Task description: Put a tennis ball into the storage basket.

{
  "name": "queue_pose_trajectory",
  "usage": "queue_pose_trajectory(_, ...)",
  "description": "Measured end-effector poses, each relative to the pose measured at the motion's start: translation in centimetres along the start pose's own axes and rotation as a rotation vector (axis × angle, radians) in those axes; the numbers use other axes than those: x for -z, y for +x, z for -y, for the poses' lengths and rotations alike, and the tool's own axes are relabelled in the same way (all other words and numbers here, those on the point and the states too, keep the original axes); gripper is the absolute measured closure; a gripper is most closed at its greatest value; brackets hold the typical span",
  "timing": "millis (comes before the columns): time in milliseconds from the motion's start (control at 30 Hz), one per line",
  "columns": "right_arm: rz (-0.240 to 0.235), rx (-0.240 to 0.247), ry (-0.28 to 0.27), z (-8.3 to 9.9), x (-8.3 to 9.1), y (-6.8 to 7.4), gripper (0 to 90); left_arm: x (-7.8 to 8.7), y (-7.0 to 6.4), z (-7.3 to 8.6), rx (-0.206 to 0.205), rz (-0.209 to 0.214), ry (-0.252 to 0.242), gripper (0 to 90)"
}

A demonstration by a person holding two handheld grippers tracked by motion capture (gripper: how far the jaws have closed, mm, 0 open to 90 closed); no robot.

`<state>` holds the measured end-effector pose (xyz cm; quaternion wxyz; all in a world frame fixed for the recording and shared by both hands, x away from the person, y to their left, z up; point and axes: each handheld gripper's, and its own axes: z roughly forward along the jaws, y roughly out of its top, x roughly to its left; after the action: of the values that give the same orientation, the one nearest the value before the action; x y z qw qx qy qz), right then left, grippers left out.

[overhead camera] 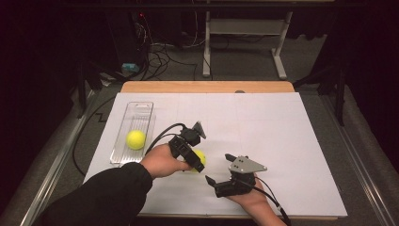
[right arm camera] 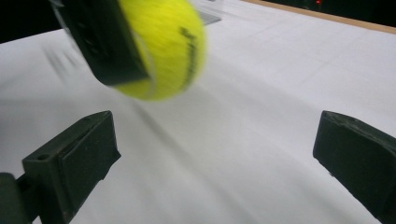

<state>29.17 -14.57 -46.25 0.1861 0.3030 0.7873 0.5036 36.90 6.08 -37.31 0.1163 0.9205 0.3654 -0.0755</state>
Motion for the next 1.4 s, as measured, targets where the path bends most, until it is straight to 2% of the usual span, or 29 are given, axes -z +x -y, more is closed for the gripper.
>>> queue_pose_trajectory(67, 0.012, -0.009, 0.002, 0.1, 0.3, -0.3, 0.1, 0.1, 0.2, 0.1, 0.008, 0.000, -0.004, 26.5)
queue_pose_trajectory(133, 0.034, -0.012, -0.001, 0.4, 0.8, -1.1, 0.1, 0.4, 0.8, 0.3, 0.018, -0.004, -0.004, 26.5)
queue_pose_trajectory(167, 0.064, -0.023, -0.006, 0.7, 1.3, -1.9, 0.1, 0.8, 1.4, 0.6, 0.024, -0.012, 0.003, 26.5)
queue_pose_trajectory(200, 0.064, -0.023, -0.006, 0.7, 1.3, -1.9, 0.1, 0.8, 1.4, 0.6, 0.024, -0.012, 0.003, 26.5)
queue_pose_trajectory(233, 0.090, -0.039, -0.005, 1.1, 1.9, -2.8, 0.1, 1.1, 1.9, 0.8, 0.035, -0.025, 0.002, 26.5)
queue_pose_trajectory(300, 0.101, -0.044, -0.006, 1.3, 2.2, -3.1, 0.1, 1.4, 2.3, 1.0, 0.041, -0.029, 0.000, 26.5)
queue_pose_trajectory(367, 0.146, -0.063, -0.007, 1.8, 3.3, -4.5, 0.1, 2.2, 3.2, 1.5, 0.055, -0.042, -0.002, 26.5)
queue_pose_trajectory(433, 0.156, -0.066, -0.009, 2.0, 3.6, -4.8, 0.1, 2.5, 3.5, 1.7, 0.064, -0.042, -0.005, 26.5)
queue_pose_trajectory(500, 0.197, -0.088, -0.010, 2.5, 4.8, -6.0, 0.1, 3.3, 4.2, 2.2, 0.075, -0.055, -0.007, 26.5)
queue_pose_trajectory(533, 0.197, -0.088, -0.010, 2.5, 4.8, -6.0, 0.1, 3.3, 4.2, 2.2, 0.075, -0.055, -0.007, 26.5)
queue_pose_trajectory(567, 0.218, -0.094, -0.011, 2.8, 5.4, -6.7, 0.1, 3.9, 4.8, 2.7, 0.086, -0.062, -0.012, 26.5)
queue_pose_trajectory(633, 0.227, -0.100, -0.010, 2.9, 5.7, -6.9, 0.1, 4.3, 5.1, 2.9, 0.093, -0.063, -0.010, 26.5)
queue_pose_trajectory(700, 0.255, -0.111, -0.011, 3.3, 6.5, -7.7, 0.1, 4.8, 5.7, 3.4, 0.105, -0.071, -0.014, 26.5)
queue_pose_trajectory(900, 0.288, -0.123, -0.018, 3.8, 7.7, -8.6, 0.1, 6.0, 7.6, 5.0, 0.147, -0.098, -0.019, 26.5)
queue_pose_trajectory(1067, 0.298, -0.135, -0.024, 4.0, 8.4, -8.9, 0.1, 7.1, 9.1, 6.5, 0.186, -0.116, -0.020, 26.5)
queue_pose_trajectory(1233, 0.303, -0.134, -0.032, 4.0, 9.0, -9.1, 0.1, 8.1, 11.0, 8.6, 0.242, -0.156, -0.013, 26.5)
queue_pose_trajectory(1400, 0.301, -0.135, -0.029, 4.0, 8.9, -9.0, 0.1, 8.2, 11.7, 9.6, 0.266, -0.175, 0.001, 26.5)
